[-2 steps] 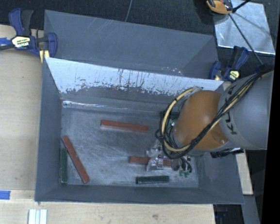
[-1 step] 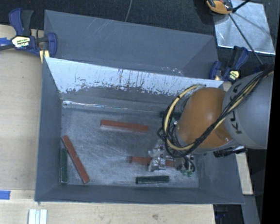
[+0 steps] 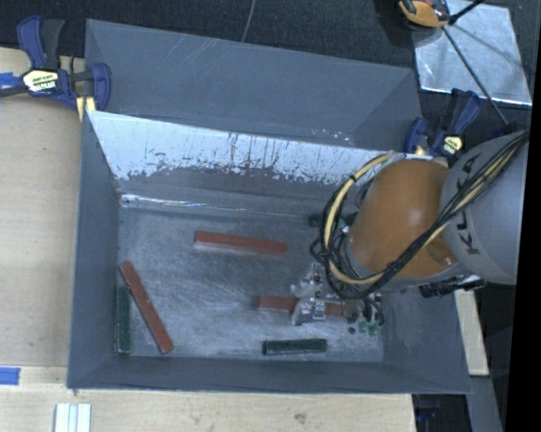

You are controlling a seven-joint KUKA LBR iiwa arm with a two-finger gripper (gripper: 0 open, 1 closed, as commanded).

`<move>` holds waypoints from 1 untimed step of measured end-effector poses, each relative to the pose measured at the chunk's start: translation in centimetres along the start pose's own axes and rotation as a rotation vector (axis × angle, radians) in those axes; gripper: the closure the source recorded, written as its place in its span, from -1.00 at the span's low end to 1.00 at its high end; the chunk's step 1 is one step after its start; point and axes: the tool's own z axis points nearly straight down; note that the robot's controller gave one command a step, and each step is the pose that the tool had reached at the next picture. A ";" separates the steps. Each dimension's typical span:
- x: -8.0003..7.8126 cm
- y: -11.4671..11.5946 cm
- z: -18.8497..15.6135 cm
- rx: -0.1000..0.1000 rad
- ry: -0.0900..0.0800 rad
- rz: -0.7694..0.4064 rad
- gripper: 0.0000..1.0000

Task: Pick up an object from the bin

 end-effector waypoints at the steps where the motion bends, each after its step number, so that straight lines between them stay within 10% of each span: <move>1: -0.1 0.0 -1.5 0.000 -0.006 0.000 1.00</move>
Offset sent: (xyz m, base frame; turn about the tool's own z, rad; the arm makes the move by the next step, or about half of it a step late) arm 0.0001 0.0000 0.0258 0.0000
